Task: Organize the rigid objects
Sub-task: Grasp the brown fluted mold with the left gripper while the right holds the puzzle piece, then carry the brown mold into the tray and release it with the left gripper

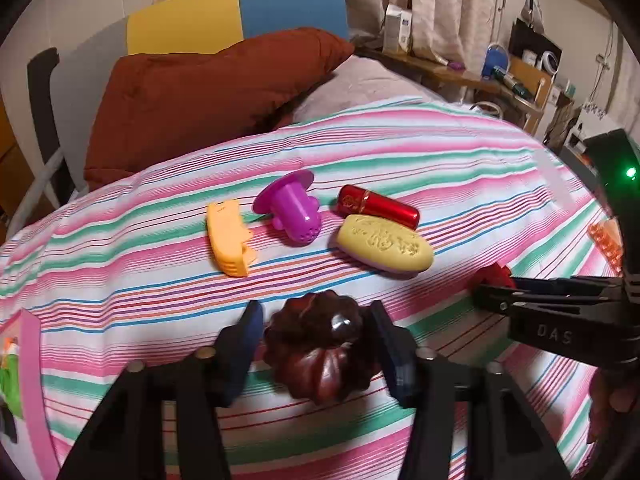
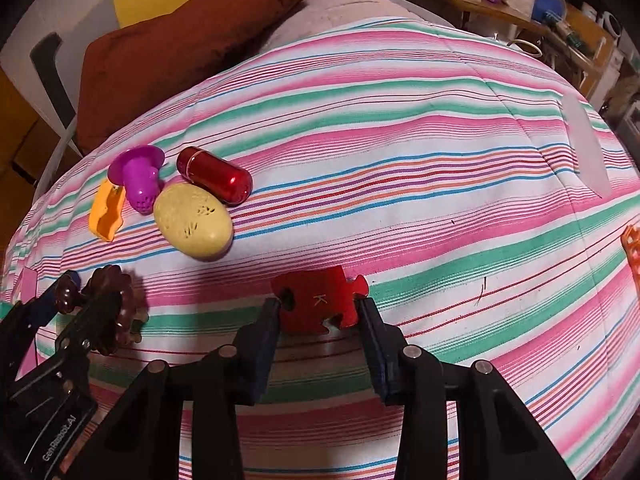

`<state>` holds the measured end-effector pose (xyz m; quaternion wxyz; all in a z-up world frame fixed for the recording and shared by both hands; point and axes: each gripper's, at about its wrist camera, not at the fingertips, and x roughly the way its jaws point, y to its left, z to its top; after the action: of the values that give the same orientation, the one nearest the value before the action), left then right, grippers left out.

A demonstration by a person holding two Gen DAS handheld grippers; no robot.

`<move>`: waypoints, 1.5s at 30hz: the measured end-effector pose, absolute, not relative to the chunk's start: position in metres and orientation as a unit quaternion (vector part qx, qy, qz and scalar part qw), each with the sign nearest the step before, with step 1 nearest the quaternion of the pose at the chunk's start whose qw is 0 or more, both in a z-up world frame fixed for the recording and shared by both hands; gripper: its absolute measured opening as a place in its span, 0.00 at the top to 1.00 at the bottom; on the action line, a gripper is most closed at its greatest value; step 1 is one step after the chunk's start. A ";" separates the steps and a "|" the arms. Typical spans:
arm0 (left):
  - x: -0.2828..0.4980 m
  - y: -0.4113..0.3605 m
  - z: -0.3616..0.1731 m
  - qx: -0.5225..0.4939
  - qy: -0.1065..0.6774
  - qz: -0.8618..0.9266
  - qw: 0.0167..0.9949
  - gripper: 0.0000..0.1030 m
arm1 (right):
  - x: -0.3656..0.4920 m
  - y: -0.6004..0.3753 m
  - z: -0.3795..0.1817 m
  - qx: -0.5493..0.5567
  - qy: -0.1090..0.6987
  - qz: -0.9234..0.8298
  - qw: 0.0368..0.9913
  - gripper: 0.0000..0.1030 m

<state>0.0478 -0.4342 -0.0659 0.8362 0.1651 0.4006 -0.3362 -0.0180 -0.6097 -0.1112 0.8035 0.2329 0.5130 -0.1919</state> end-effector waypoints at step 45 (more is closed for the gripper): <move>0.035 -0.164 -0.013 0.014 0.375 -0.242 0.894 0.77 | 0.000 -0.546 -0.114 0.137 0.510 -0.139 0.838 0.53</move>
<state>0.0354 -0.1641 -0.0128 0.8945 0.0140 0.3754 -0.2424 0.0000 -0.5463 -0.1142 0.8379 0.1366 0.5101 -0.1385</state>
